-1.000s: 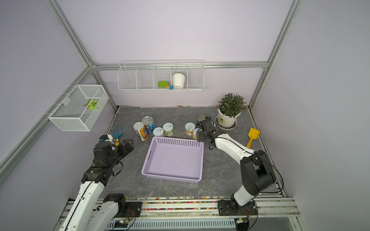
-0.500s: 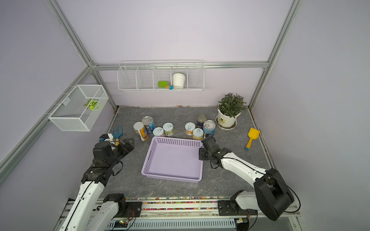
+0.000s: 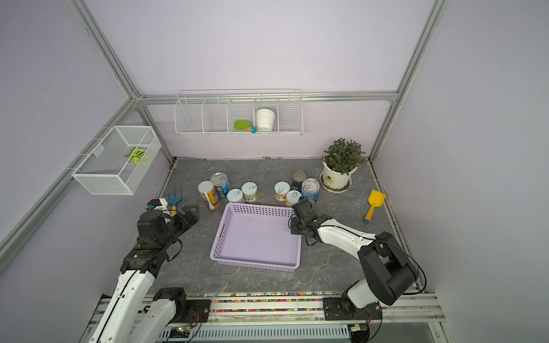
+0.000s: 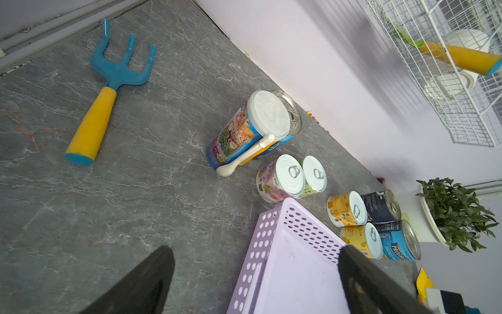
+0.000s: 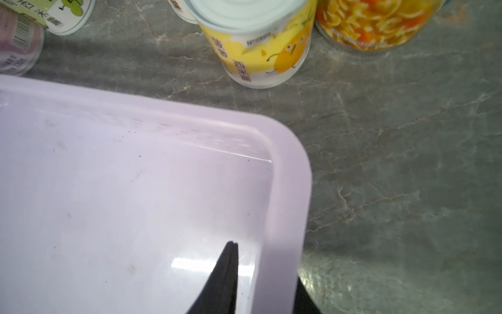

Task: Put the canned food in the basket
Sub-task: Move the basket to the center of the board.

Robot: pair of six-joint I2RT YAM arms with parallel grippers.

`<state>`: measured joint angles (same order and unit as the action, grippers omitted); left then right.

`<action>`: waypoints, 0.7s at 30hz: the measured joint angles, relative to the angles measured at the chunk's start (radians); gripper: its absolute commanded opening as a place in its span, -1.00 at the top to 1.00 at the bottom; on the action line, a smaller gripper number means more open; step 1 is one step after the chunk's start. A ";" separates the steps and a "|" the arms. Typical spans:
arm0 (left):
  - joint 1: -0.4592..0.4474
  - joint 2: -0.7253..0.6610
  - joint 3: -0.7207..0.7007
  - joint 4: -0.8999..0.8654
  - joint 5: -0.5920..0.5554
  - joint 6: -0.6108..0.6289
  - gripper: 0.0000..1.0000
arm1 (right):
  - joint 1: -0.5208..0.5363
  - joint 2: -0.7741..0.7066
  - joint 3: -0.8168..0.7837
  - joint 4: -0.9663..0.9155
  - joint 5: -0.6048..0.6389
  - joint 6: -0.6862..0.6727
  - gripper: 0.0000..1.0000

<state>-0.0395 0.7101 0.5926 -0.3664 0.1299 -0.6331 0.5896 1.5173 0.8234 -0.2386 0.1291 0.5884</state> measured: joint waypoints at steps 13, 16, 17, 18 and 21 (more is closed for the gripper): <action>0.000 0.000 0.000 -0.001 0.000 -0.002 -0.97 | 0.005 0.181 0.187 -0.023 0.043 -0.009 0.95; 0.000 0.000 0.000 -0.001 0.000 -0.002 -0.97 | 0.005 0.206 0.219 -0.038 0.061 -0.007 0.96; 0.000 0.000 0.000 -0.001 0.000 -0.002 -0.97 | 0.006 0.215 0.230 -0.043 0.066 -0.006 0.96; 0.000 0.000 0.000 -0.001 0.000 -0.002 -0.97 | 0.006 0.223 0.240 -0.047 0.073 -0.005 0.96; 0.000 0.001 0.000 -0.001 0.000 -0.002 -0.97 | 0.010 0.248 0.274 -0.072 0.097 -0.002 0.96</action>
<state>-0.0395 0.7109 0.5926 -0.3672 0.1295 -0.6350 0.5995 1.7649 1.0977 -0.3107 0.2256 0.5861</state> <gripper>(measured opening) 0.986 0.149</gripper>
